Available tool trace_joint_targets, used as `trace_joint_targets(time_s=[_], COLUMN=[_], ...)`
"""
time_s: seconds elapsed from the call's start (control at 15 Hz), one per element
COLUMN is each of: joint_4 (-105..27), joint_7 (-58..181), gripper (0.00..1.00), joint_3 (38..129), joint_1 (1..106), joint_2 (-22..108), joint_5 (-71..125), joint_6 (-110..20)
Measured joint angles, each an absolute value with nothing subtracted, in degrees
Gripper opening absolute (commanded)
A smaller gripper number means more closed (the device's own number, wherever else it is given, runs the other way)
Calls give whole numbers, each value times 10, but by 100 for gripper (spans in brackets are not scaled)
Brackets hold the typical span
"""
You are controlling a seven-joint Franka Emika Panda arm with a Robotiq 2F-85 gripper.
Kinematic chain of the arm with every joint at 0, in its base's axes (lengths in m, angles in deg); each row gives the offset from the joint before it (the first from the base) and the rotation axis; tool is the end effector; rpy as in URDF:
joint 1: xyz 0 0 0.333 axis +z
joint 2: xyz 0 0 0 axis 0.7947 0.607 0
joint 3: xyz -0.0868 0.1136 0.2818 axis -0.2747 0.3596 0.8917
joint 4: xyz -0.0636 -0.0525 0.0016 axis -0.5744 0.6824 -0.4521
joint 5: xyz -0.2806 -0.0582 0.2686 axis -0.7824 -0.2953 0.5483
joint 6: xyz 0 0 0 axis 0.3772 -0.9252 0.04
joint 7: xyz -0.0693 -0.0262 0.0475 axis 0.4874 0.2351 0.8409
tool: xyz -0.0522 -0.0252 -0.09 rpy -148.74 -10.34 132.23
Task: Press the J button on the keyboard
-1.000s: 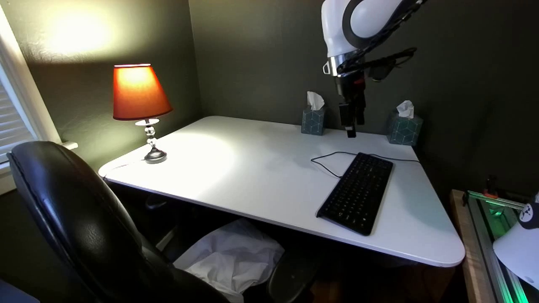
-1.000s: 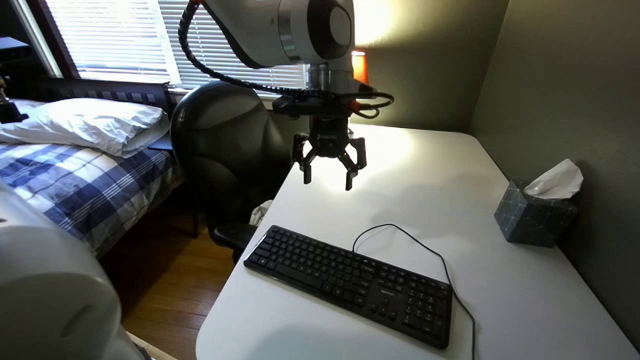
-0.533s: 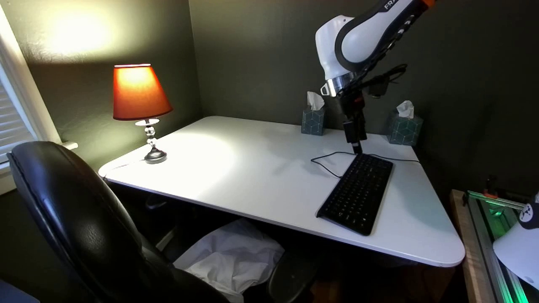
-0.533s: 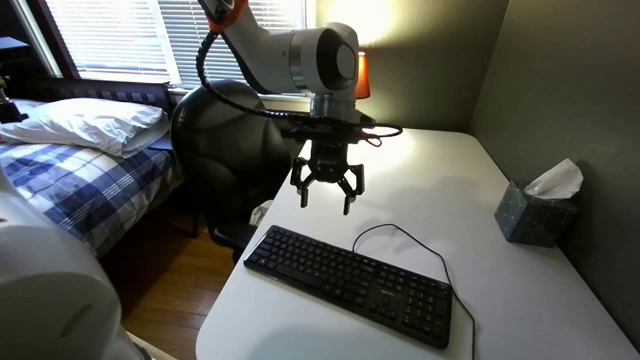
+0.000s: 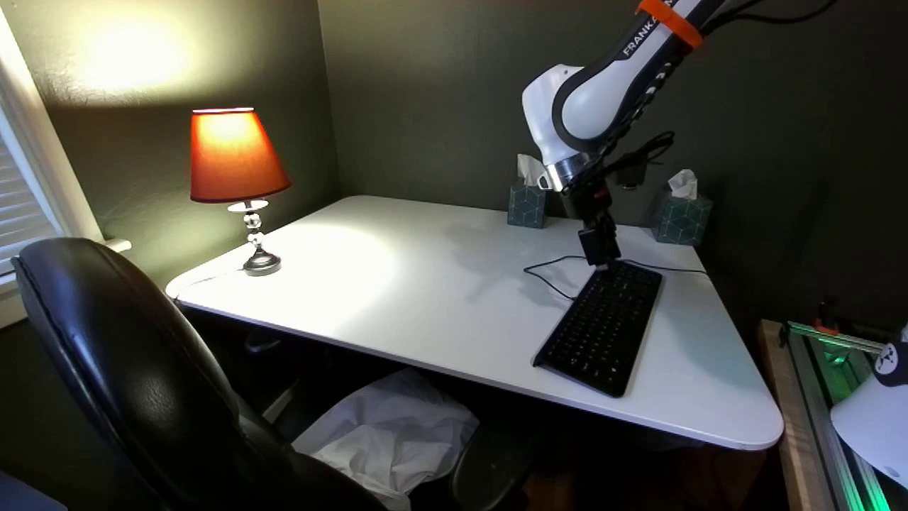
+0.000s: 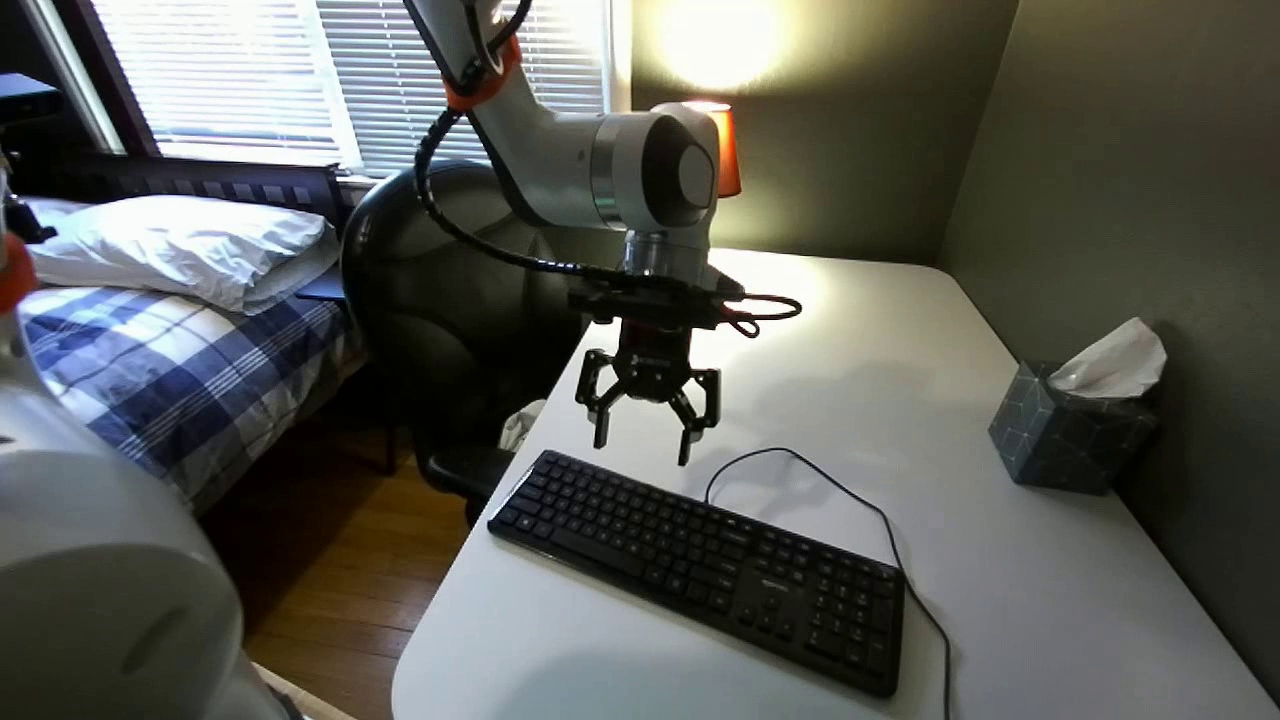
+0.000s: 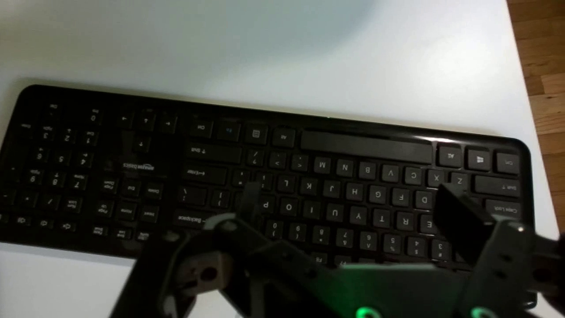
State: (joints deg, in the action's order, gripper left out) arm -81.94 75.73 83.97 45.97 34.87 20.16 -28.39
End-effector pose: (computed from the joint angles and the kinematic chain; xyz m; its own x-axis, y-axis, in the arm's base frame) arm 0.4468 -0.0907 0.2427 0.8918 0.0775 -0.4458 0.1059 -0.9936 0.0390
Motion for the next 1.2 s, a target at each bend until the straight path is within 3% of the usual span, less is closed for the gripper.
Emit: trace_joint_targets(time_s=[1.2], joint_4=[-816], joint_7=[757], gripper=[100], joint_3=[840], joint_1=[460], joint_2=[356], joint_5=[203], joint_6=[-284])
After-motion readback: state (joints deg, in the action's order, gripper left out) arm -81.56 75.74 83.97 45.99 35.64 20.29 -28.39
